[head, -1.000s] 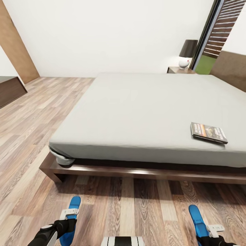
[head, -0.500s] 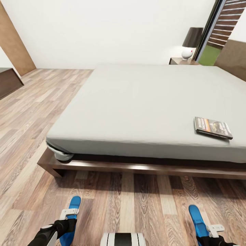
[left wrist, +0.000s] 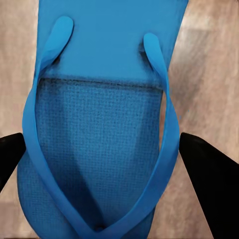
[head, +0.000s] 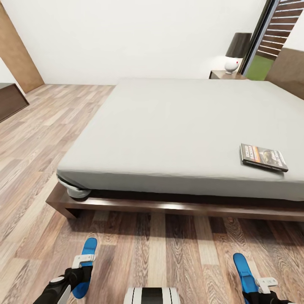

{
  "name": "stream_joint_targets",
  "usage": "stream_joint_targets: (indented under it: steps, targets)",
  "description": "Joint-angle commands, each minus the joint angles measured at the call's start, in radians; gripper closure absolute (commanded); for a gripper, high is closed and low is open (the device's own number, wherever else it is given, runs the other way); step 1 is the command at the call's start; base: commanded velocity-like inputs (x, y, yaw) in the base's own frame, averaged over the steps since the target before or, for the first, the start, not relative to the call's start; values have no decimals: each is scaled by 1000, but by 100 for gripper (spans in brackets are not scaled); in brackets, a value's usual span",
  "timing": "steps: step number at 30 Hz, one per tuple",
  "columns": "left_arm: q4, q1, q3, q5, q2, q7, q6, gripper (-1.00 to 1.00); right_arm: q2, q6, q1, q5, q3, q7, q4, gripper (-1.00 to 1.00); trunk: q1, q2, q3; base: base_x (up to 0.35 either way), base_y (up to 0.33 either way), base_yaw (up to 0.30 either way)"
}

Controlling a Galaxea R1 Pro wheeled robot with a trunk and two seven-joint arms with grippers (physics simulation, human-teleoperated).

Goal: In the bedroom, move the book from the bed onto either nightstand, and place the two sandals side by side next to the bed.

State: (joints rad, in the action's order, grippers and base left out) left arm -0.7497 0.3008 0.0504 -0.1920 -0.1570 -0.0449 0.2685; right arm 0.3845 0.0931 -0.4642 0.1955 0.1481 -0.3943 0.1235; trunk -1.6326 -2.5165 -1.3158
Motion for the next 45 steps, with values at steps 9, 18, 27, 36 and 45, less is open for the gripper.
stream_joint_targets:
  steps: [9, 18, 27, 36, 45]
  targets:
    - [-36, 2, 3, 53, -1, 26, 10, 100, 1, 3, -1, 10, 8, -2, -2, 100, 0, -1, -5, 0, 0, 0]
    - [-39, 2, 3, 63, -1, 26, 7, 100, 1, 3, -1, 10, 8, -1, -2, 100, -4, -3, -39, 0, 0, 0]
    - [-39, 3, 3, 63, -1, 26, 5, 100, 1, 3, -1, 10, 8, -1, -2, 100, -8, -5, -74, 0, 0, 0]
    - [-39, 2, 3, 63, 0, 26, -6, 100, 1, 3, -1, 10, 8, -1, -2, 100, -12, -6, -101, 0, 0, 0]
    - [-36, 3, 2, 63, 0, 26, -29, 100, 1, 3, 0, 10, 8, -1, -2, 100, -12, -6, -101, 83, 0, 0]
